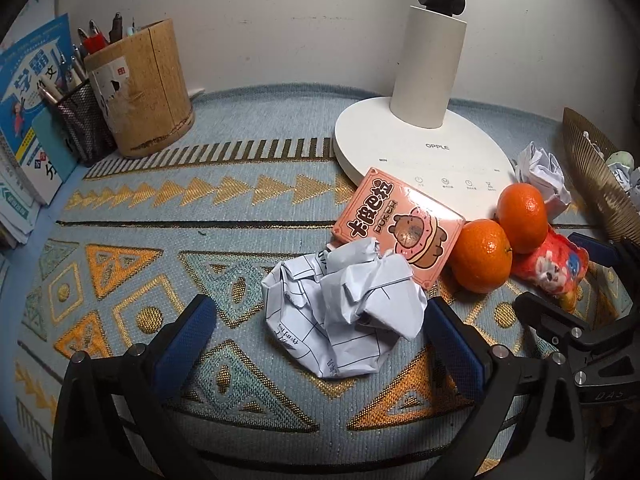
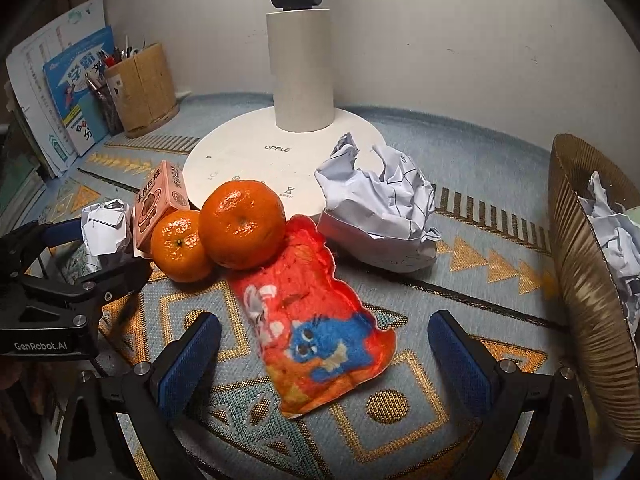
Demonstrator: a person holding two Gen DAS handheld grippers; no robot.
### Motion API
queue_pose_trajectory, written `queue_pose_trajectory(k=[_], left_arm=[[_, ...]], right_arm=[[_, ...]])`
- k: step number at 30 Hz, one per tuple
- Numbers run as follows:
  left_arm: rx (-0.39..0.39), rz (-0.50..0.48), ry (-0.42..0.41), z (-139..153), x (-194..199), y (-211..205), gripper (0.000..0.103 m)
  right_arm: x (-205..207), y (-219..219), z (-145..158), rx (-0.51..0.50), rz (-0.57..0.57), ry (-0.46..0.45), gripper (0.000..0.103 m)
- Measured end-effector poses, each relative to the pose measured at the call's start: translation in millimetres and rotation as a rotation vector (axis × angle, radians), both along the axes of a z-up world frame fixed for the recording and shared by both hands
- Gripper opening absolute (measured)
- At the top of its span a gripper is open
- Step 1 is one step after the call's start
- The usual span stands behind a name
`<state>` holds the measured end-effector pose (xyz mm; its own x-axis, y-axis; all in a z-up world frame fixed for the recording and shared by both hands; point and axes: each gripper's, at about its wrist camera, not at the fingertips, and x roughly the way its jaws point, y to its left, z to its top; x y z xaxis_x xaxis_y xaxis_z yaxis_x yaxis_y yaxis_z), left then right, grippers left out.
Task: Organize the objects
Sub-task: 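Hold both tools open above the lined paper ball and red snack bag, then grasp the red snack bag with the right tool while the left tool grasps the lined paper ball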
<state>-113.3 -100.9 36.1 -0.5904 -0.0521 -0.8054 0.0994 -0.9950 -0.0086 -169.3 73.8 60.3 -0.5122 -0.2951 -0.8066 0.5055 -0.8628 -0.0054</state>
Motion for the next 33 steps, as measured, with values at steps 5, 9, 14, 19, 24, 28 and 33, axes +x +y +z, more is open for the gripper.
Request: queue_pose_trajectory(k=[5,9,14,19,24,28,33], left_arm=[[0.001,0.000,0.000,0.0,-0.3,-0.1,0.103],[0.000,0.001,0.000,-0.1,-0.2,0.0,0.103],[0.001,0.001,0.000,0.0,-0.6,0.2,0.103],[0.001,0.001,0.000,0.1,-0.7,0.1,0.103],[0.001,0.002,0.000,0.0,-0.6,0.4,0.103],[0.005,0.003,0.005,0.6,-0.3,0.6,0.100],[0.077,0.015,0.078,9.7,10.4,-9.5,0.051]], right_arm=[[-1.3,0.7,0.3,0.000,0.000,0.000,0.103],[-1.6,1.0,0.2,-0.001,0.002,-0.001,0.103],[-2.4,1.5,-1.5,-0.002,0.002,-0.001,0.103],[-3.2,2.4,-3.1,-0.006,0.004,-0.002,0.103],[-3.0,1.2,-2.9,-0.015,0.013,-0.005,0.103],[4.5,0.4,4.0,-0.049,0.048,0.033,0.054],[7.6,6.2,6.7,-0.116,0.053,0.022,0.039]])
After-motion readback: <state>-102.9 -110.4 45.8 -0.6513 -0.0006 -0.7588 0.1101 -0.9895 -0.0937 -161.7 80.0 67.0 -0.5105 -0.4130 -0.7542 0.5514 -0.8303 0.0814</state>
